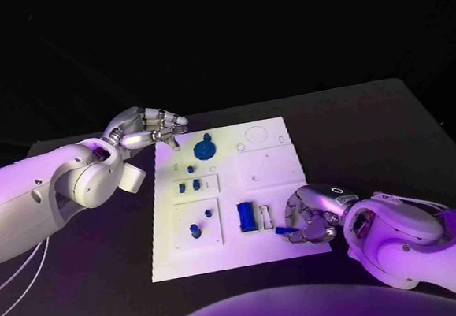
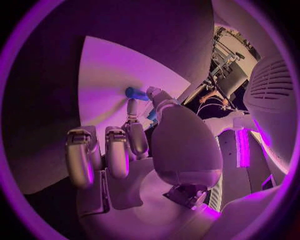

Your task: Assemble the parts on the task board

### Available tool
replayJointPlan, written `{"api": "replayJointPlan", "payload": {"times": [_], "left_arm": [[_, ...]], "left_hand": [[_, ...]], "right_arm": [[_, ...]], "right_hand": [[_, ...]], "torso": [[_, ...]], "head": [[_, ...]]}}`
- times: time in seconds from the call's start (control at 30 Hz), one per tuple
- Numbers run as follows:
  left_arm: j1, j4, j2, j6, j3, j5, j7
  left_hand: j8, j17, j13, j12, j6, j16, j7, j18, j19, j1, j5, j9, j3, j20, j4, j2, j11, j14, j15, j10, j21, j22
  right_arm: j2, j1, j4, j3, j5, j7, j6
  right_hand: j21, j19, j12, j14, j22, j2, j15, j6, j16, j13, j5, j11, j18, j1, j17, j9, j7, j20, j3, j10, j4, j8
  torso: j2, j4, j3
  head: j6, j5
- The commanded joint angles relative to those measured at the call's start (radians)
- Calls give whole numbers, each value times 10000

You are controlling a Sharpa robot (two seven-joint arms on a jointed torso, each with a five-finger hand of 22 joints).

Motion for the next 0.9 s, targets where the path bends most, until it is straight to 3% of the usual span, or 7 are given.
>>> {"api": "replayJointPlan", "payload": {"times": [0.03,0.7,0.9], "left_arm": [[4,9,24,90,4,3,55],[4,10,16,100,4,3,41],[4,9,7,108,4,3,29]], "left_hand": [[40,-7,-10,48,-57,44,-4,134,45,76,49,-15,-4,-2,-53,-13,5,-7,-29,-23,41,11],[40,-7,-10,48,-57,44,-4,134,45,76,49,-15,-4,-2,-53,-13,5,-7,-29,-23,41,11],[40,-7,-10,48,-57,44,-4,134,45,76,49,-15,-4,-2,-53,-13,5,-7,-29,-23,41,11]], "right_arm": [[50,-21,43,-4,-479,-235,212],[144,-29,-18,-4,-1077,-612,723],[71,-29,32,-4,-1373,-648,795]], "right_hand": [[44,1045,95,1041,2631,7,-75,109,40,122,48,-17,-67,114,2635,-13,-15,-82,116,98,16,-50],[44,1045,254,1041,2631,-33,-145,281,40,363,60,-97,-67,370,2635,-53,-98,-161,560,263,137,-94],[44,1045,221,1041,2631,-158,-155,302,40,357,61,-102,-67,503,2635,-69,-100,-177,814,249,143,-128]], "torso": [[16,1,5],[9,6,8],[12,-4,9]], "head": [[0,-5],[0,-7],[0,-15]]}}
